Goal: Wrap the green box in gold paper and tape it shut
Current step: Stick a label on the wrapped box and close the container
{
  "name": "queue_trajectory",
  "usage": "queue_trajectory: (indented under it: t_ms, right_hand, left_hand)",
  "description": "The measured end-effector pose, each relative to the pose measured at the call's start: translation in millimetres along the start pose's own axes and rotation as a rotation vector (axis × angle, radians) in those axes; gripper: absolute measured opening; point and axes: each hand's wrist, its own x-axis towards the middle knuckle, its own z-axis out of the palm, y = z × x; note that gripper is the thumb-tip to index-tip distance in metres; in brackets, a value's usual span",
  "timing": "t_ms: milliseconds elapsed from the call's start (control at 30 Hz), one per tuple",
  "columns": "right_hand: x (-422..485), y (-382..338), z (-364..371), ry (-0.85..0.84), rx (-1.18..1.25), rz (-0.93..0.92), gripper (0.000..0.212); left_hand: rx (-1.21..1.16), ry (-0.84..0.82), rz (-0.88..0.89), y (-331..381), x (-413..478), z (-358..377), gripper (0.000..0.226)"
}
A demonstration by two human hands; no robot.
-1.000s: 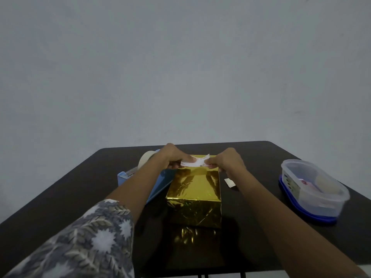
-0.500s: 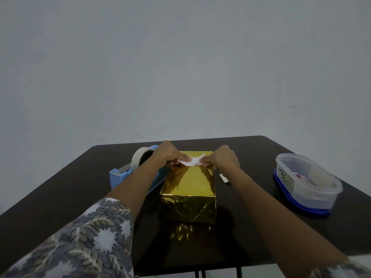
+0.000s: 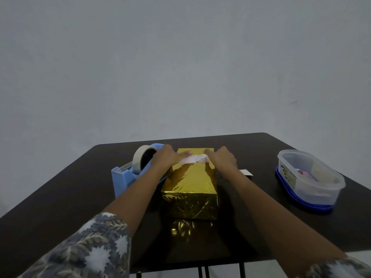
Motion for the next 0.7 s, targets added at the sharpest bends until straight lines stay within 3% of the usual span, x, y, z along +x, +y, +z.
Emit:
queue_trajectory:
  t_ms: [100, 267, 400, 500, 567, 700]
  right_hand:
    - [2.1, -4.3, 8.0, -0.069, -0.01, 0.024, 0.077]
    - [4.4, -0.6, 6.0, -0.043, 0.039, 0.036, 0.044]
    - [-0.7, 1.2, 3.4, -0.27, 0.329, 0.098, 0.053]
    - [-5.2, -0.2, 2.7, -0.221, 0.313, 0.119, 0.027]
    - [-8.2, -0.2, 0.2, -0.186, 0.326, 0.152, 0.013]
    - [-21.2, 0.9, -8.6, -0.281, 0.425, 0.162, 0.021]
  left_hand:
    - [0.061, 0.059, -0.022, -0.7, -0.8, 11.6, 0.065]
    - [-0.08, 0.167, -0.038, -4.6, -3.3, 11.1, 0.036]
    - [-0.38, -0.013, -0.008, -6.2, -27.8, 10.2, 0.032]
    - [-0.387, 0.076, -0.048, -10.3, -30.9, 14.8, 0.015]
    - [-0.333, 0.154, -0.086, -6.6, -31.9, 13.2, 0.017]
    - [-0.361, 0.106, -0.074, -2.4, -40.3, 18.4, 0.027]
